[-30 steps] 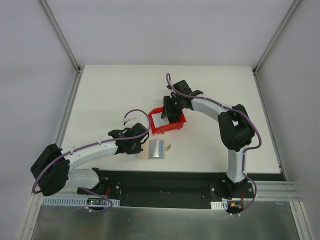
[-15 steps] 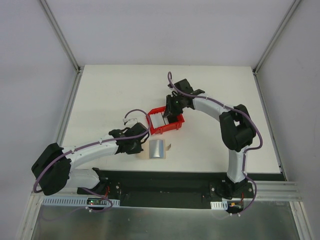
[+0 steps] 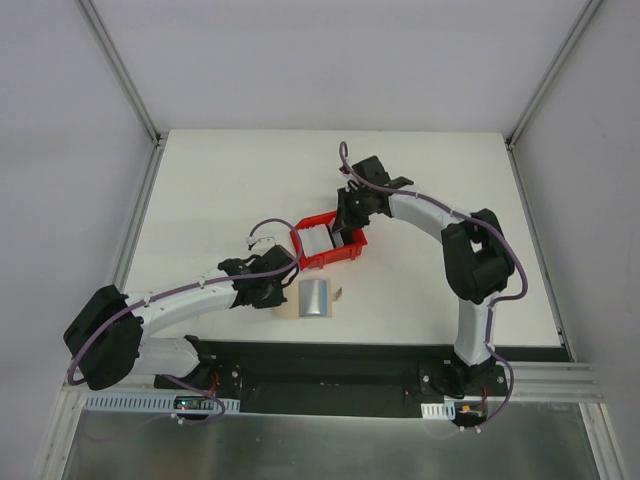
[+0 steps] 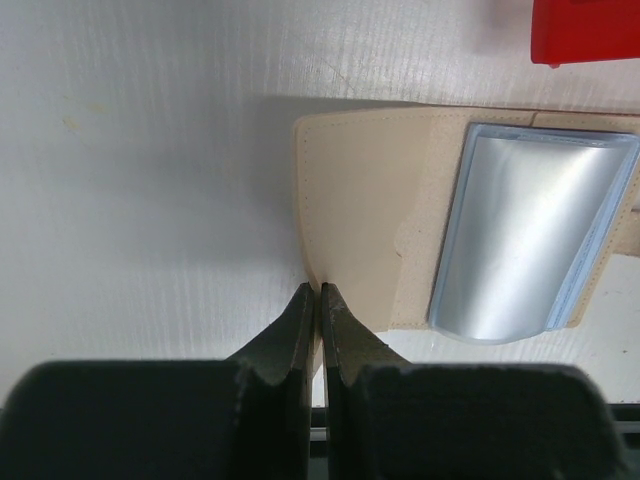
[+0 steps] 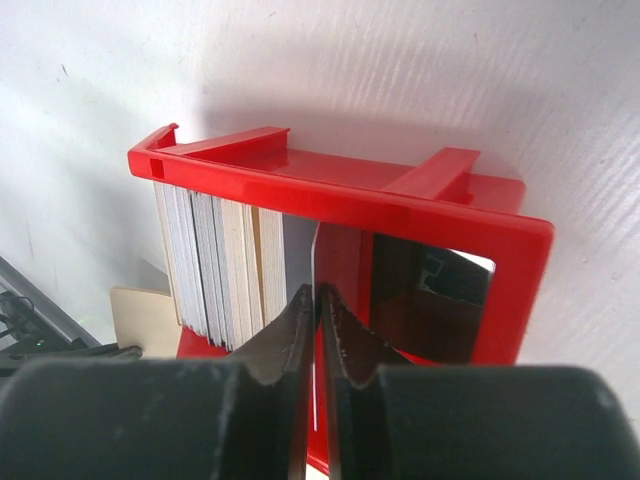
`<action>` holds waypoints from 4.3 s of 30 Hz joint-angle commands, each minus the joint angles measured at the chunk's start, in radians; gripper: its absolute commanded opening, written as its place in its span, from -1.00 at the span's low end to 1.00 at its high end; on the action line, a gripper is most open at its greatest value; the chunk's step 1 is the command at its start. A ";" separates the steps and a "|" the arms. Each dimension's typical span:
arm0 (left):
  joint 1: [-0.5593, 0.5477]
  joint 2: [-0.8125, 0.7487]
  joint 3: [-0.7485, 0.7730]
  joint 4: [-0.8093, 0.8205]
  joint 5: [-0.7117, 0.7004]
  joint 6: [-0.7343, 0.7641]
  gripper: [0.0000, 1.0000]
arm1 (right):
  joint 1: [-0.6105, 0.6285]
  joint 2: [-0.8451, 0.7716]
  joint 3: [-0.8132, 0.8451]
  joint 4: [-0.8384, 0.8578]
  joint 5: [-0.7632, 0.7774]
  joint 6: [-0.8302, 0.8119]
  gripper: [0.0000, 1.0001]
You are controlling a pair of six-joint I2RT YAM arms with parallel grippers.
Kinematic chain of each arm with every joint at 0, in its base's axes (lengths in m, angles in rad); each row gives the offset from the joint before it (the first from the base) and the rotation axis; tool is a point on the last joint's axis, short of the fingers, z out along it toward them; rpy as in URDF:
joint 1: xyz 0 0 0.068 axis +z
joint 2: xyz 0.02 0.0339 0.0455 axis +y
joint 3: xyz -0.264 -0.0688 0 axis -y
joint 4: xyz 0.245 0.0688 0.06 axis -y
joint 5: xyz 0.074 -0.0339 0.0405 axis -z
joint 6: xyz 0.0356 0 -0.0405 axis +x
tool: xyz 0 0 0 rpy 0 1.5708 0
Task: Put the credit cards into the card holder
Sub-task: Pick up the credit card from the storage box, then insert the credit card into the card holder.
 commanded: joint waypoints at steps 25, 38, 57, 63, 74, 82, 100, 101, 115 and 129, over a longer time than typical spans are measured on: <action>0.011 -0.003 0.002 0.022 0.033 0.022 -1.00 | -0.002 -0.142 0.042 -0.156 0.338 -0.228 -0.99; 0.012 -0.052 -0.030 0.031 0.059 0.040 -1.00 | -0.041 -0.112 0.064 -0.192 0.424 -0.282 -0.99; 0.011 -0.055 -0.046 0.047 0.072 -0.001 -1.00 | -0.057 -0.351 0.039 -0.094 0.064 -0.138 -0.99; 0.011 -0.071 -0.050 0.050 0.068 -0.018 -1.00 | -0.045 -0.477 -0.145 0.002 -0.021 -0.029 -1.00; 0.012 -0.072 -0.061 0.059 0.068 -0.026 -1.00 | 0.203 -0.639 -0.560 0.224 0.106 0.258 -0.99; 0.008 -0.080 -0.089 0.071 0.100 -0.079 -1.00 | 0.303 -0.624 -0.688 0.273 0.292 0.359 -0.99; 0.008 -0.077 -0.115 0.091 0.105 -0.107 -1.00 | 0.305 -0.521 -0.740 0.384 0.283 0.400 -0.99; 0.009 -0.077 -0.115 0.091 0.105 -0.105 -1.00 | 0.306 -0.520 -0.740 0.378 0.288 0.399 -0.99; 0.009 -0.069 -0.113 0.093 0.105 -0.098 -1.00 | 0.305 -0.460 -0.725 0.355 0.265 0.397 -0.99; 0.008 -0.051 -0.106 0.110 0.118 -0.093 -1.00 | 0.335 -0.527 -0.661 0.356 0.226 0.370 -0.99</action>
